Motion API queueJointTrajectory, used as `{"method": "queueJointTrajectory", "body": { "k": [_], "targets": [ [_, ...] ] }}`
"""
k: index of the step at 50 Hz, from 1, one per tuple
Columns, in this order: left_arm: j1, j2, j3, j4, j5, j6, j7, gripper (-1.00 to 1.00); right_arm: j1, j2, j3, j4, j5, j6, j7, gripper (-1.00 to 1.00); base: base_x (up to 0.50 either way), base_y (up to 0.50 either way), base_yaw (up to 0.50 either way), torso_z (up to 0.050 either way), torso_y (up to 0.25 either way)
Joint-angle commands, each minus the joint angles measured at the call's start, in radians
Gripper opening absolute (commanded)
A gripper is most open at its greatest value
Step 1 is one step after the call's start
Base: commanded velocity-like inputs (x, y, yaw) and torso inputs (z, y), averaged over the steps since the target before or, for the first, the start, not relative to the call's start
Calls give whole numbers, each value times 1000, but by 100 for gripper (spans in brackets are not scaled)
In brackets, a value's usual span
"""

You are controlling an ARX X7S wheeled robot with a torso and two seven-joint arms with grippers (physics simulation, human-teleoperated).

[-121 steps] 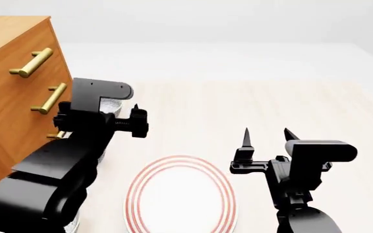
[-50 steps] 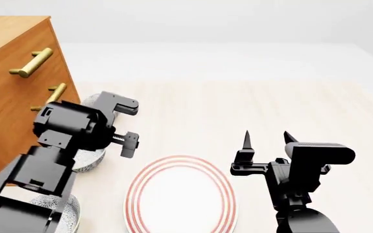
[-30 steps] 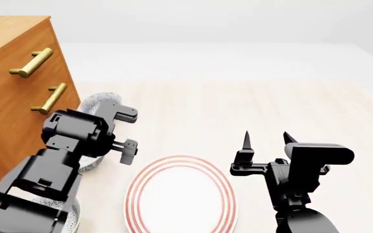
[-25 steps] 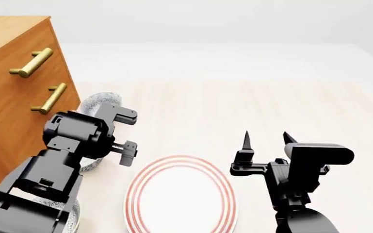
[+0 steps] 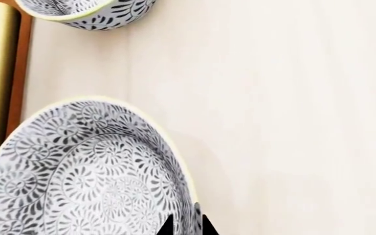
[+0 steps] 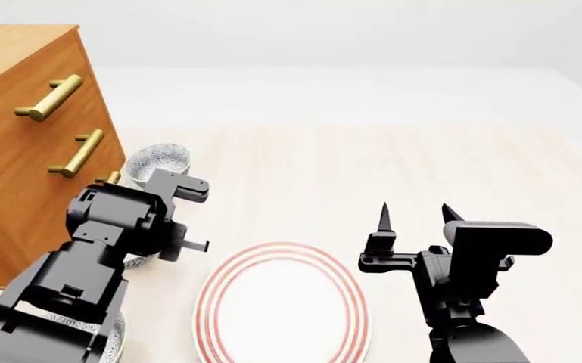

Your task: Put the bowl in the middle on the plate.

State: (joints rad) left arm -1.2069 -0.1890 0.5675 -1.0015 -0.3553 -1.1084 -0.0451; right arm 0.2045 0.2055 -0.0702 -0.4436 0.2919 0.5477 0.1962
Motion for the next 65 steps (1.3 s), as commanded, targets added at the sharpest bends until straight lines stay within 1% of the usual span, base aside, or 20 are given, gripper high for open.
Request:
{"method": "queueJointTrajectory", "body": {
  "k": [1,6,13,15,18,24,31,35,36,39,42,43,46,47,48,50,52,57,60,65],
  "targets": [
    [12,-8,-5,29,-5,-12,-14,-100,-2,4,-2,1,6,-5,7,100,0,0,0,0,0],
    [17,-12,3,57,-7,-22,-9,-100,-3,4,-2,1,9,-8,10,100,0,0,0,0,0],
    [56,-47,7,224,-25,-92,-25,-100,-2,7,-5,-2,11,-10,12,100,0,0,0,0,0],
    [77,-69,30,318,-22,-101,-26,-100,-3,7,-6,0,12,-12,13,100,0,0,0,0,0],
    [82,-86,54,383,-12,-95,-30,-100,-4,8,-7,-3,13,-12,15,100,0,0,0,0,0],
    [55,-98,57,422,-4,-92,-36,-100,-1,11,-8,-10,18,-9,19,100,0,0,0,0,2],
    [65,-113,66,474,-1,-100,-47,-100,3,14,-11,-15,22,-6,24,100,0,0,0,0,0],
    [76,-142,85,596,-1,-123,-55,-100,7,17,-11,-20,23,-1,28,100,0,0,0,0,0],
    [74,-153,87,651,-10,-149,-53,-100,9,17,-9,-19,24,-1,29,100,0,0,0,0,0],
    [77,-169,86,740,-24,-188,-56,-100,9,18,-8,-17,25,-4,32,100,0,0,0,0,0],
    [106,-202,103,926,-49,-253,-66,-100,7,18,-5,-7,26,-11,33,100,0,0,0,0,0],
    [107,-203,102,930,-50,-256,-67,-100,7,18,-5,-7,26,-11,33,100,0,0,0,0,0],
    [150,-227,112,1112,-92,-327,-70,-100,6,20,-2,-8,28,-14,35,100,0,0,0,0,3],
    [159,-233,119,1146,-95,-333,-74,-100,5,21,-2,-9,29,-14,35,100,0,0,0,0,0],
    [178,-245,136,1221,-108,-349,-77,-100,4,22,-2,-9,28,-14,36,100,0,0,0,0,0],
    [189,-252,144,1276,-116,-365,-84,-100,3,23,-1,-8,29,-15,38,100,0,0,0,0,0],
    [202,-270,170,1381,-134,-394,-89,-100,2,24,-1,-7,30,-16,39,100,0,0,0,0,0],
    [202,-291,194,1523,-193,-459,-102,-100,5,25,-2,3,31,-20,40,100,0,0,0,0,0],
    [184,-314,214,1563,-297,-460,-172,-100,8,25,-4,5,32,-20,41,100,0,0,0,0,0],
    [159,-339,273,1649,-407,-459,-253,-100,12,25,-8,13,32,-20,44,100,0,0,0,0,0]
  ]
}}
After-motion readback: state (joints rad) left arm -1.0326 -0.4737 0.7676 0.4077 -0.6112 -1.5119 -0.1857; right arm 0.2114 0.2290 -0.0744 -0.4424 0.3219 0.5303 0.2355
